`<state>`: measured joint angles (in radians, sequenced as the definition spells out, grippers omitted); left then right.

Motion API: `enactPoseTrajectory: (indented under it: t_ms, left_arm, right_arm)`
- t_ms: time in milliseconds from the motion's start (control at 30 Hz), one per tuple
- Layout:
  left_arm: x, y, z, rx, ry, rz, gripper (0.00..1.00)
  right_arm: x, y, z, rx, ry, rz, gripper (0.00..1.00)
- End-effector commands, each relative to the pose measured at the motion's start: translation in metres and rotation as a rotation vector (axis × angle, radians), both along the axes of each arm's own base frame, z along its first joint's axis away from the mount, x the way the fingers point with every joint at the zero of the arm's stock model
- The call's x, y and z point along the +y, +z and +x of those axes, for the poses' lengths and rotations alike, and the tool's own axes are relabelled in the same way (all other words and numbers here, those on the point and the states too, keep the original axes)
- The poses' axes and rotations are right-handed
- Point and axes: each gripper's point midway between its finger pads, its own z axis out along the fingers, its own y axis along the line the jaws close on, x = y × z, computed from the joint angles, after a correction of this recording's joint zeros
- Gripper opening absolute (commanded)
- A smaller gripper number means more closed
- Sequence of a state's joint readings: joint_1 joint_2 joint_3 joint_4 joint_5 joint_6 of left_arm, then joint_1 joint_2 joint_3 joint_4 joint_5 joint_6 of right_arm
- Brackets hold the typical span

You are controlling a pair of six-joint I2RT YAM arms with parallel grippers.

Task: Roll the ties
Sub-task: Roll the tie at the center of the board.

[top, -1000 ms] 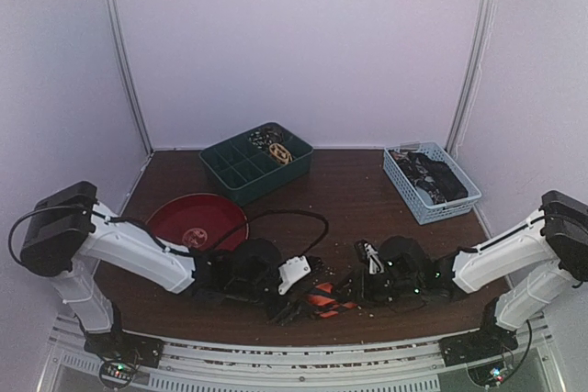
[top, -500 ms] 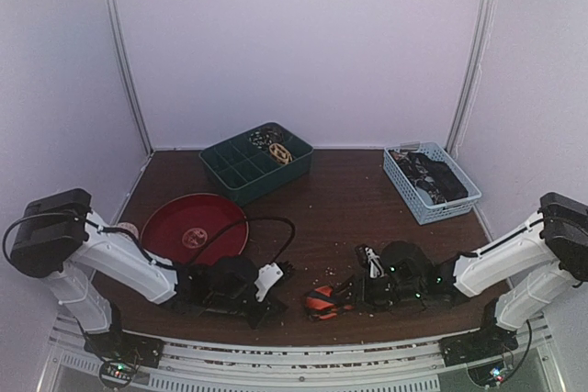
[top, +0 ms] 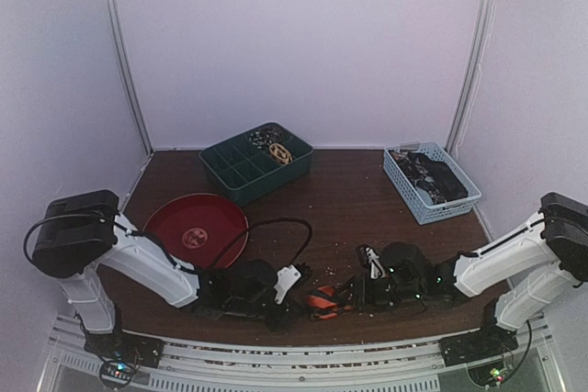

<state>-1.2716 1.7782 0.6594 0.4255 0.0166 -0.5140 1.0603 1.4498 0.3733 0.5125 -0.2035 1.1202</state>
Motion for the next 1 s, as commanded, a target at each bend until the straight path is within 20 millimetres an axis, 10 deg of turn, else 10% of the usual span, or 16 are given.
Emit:
enactPoseTrajectory:
  t_ms: [0, 967]
  left_arm:
    - [-0.015, 0.006, 0.001, 0.000, -0.006, -0.043, 0.00]
    - [-0.046, 0.032, 0.015, -0.108, -0.062, -0.018, 0.00]
  right_arm:
    - [-0.012, -0.012, 0.001, -0.024, 0.000, -0.101, 0.30]
    - [-0.032, -0.004, 0.017, -0.251, 0.037, -0.223, 0.26]
